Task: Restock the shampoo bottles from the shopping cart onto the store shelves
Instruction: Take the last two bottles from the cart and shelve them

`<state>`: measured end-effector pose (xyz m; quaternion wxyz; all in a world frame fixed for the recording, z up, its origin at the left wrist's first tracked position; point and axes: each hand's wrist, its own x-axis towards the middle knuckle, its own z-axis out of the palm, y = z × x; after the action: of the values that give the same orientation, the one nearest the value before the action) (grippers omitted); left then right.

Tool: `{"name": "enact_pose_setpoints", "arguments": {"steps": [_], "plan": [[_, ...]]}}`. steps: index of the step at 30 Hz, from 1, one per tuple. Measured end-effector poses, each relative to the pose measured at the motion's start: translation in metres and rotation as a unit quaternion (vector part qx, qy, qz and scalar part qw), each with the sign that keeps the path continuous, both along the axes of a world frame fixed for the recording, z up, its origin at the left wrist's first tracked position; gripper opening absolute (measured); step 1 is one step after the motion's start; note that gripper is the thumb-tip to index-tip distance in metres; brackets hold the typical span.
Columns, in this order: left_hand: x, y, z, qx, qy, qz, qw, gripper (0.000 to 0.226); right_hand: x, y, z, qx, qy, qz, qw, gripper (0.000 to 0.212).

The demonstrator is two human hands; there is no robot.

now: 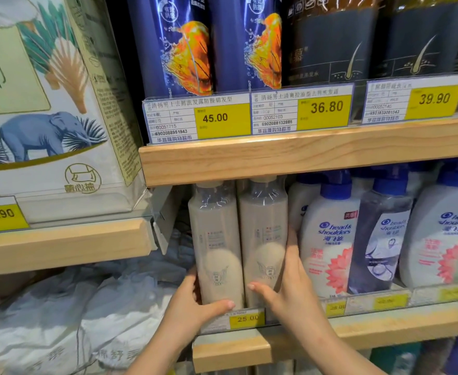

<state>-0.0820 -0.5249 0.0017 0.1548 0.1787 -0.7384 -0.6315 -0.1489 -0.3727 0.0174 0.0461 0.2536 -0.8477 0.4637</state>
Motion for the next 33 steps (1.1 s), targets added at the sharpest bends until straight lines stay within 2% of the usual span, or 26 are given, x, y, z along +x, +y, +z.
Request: {"name": "enact_pose_setpoints", "arguments": {"steps": [4, 5, 12, 16, 22, 28, 33], "plan": [[-0.003, 0.005, -0.001, -0.003, 0.012, -0.002, 1.0, 0.063, -0.003, 0.003, 0.001, -0.001, -0.016, -0.011, 1.0, 0.051], [-0.003, 0.006, -0.001, -0.004, 0.012, -0.003, 1.0, 0.062, -0.003, 0.004, 0.002, -0.001, -0.021, -0.009, 1.0, 0.049], [-0.002, 0.009, -0.004, 0.008, 0.028, 0.004, 1.0, 0.058, -0.001, 0.006, 0.004, 0.034, -0.014, -0.012, 0.999, 0.05], [0.0, 0.012, -0.003, 0.014, 0.033, 0.003, 0.999, 0.055, 0.002, 0.007, 0.0, 0.037, 0.01, -0.018, 0.999, 0.068], [0.002, 0.015, 0.0, 0.014, 0.027, 0.005, 1.0, 0.051, 0.004, 0.008, -0.002, 0.058, 0.025, -0.026, 0.998, 0.077], [0.004, 0.015, 0.006, -0.018, -0.01, 0.001, 1.0, 0.072, 0.008, 0.009, -0.001, 0.06, 0.02, -0.028, 0.998, 0.081], [0.005, 0.016, 0.005, -0.015, -0.013, -0.005, 1.0, 0.077, 0.009, 0.013, -0.002, 0.058, 0.021, -0.021, 0.998, 0.084]]}}
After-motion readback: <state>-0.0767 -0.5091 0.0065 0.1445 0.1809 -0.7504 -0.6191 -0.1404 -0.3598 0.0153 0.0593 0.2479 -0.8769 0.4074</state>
